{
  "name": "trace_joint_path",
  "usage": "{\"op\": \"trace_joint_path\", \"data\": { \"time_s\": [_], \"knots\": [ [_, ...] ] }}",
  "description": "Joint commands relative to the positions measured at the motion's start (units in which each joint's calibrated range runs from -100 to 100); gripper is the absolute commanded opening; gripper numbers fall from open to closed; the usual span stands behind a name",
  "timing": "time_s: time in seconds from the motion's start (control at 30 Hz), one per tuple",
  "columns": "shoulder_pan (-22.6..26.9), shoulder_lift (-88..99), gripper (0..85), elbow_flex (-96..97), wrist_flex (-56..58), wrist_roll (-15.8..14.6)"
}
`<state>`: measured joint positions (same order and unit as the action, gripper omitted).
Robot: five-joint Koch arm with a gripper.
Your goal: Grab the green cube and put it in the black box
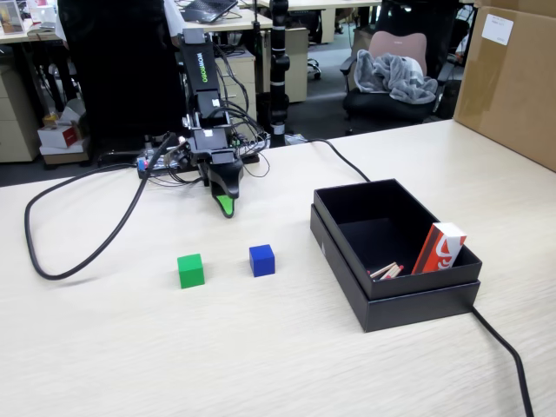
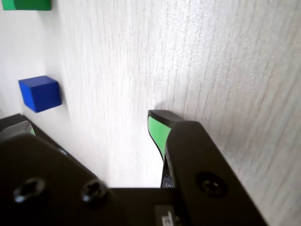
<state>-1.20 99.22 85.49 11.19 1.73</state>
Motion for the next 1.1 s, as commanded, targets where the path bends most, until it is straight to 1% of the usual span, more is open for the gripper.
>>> {"op": "trace_joint_path", "data": {
  "time_s": [0.0,0.13,0.23,0.4,0.5,0.93,1.07],
  "knots": [
    [-0.2,0.1,47.1,-6.5,7.5,0.3],
    [-0.6,0.0,46.8,-15.2,17.5,0.3],
    [-1.8,-0.4,43.2,-21.2,20.3,0.4],
    [-3.5,-3.8,42.0,-28.4,20.5,2.0],
    [-4.0,-8.4,42.2,-33.2,20.5,2.3],
    [-6.3,-33.2,42.7,-52.2,20.5,2.4],
    [-7.1,-41.0,42.7,-55.4,20.5,2.4]
  ]
}}
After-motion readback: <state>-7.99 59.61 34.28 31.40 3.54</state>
